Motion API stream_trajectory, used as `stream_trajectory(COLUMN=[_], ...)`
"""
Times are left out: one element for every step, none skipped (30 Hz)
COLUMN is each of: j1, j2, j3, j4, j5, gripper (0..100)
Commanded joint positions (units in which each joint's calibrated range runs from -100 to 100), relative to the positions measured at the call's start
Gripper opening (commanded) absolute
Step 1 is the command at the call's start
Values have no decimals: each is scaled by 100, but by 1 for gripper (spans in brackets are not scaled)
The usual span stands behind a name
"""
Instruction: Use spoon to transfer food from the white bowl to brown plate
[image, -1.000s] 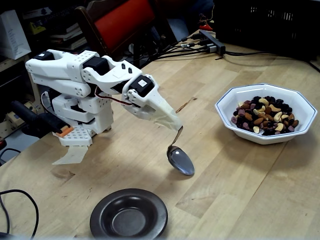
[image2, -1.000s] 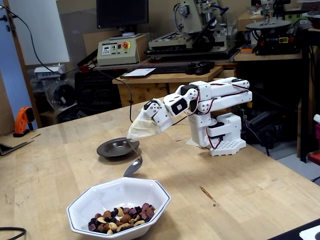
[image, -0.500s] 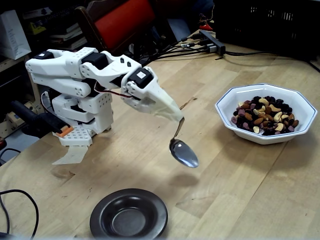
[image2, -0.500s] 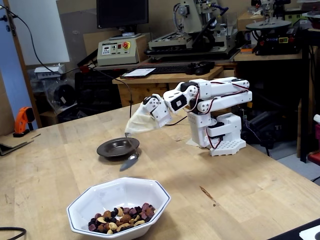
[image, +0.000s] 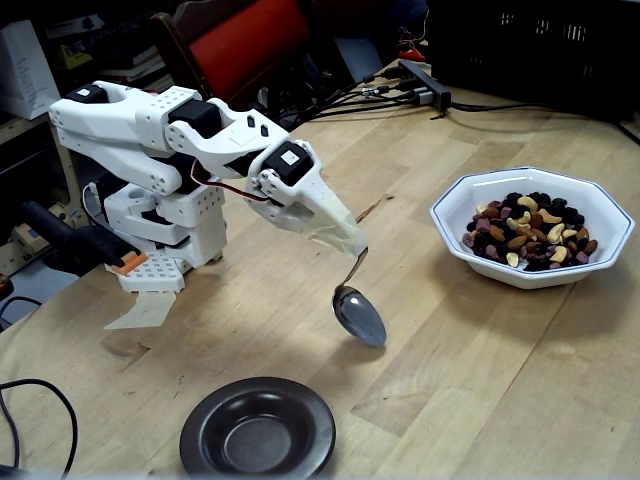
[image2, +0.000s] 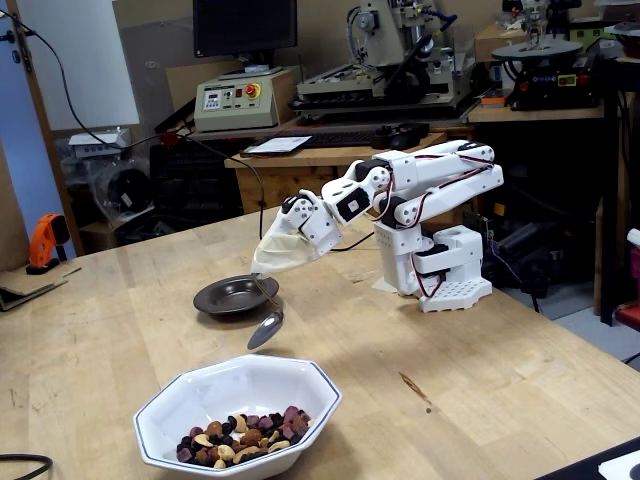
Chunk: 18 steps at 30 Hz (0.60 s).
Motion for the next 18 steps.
stream_trajectory(j1=[47, 47, 47, 47, 47, 47, 47, 47, 47, 47, 47, 47, 47, 47, 47, 47, 47, 47], j2=[46, 46, 55, 55, 55, 55, 55, 55, 55, 55, 55, 55, 63, 63, 63, 63, 72, 106], j3=[-1012, -1180, -1349, -1490, -1632, -1747, -1862, -1915, -1986, -2039, -2074, -2083, -2092, -2092, -2092, -2092, -2136, -2136], j4=[-71, -71, -71, -71, -71, -71, -71, -71, -71, -71, -71, -71, -71, -71, -71, -71, -71, -71], j5=[-34, -34, -34, -34, -34, -34, -34, -34, -34, -34, -34, -34, -34, -34, -34, -34, -34, -34], gripper=[4, 4, 4, 4, 4, 4, 4, 4, 4, 4, 4, 4, 4, 4, 4, 4, 4, 4])
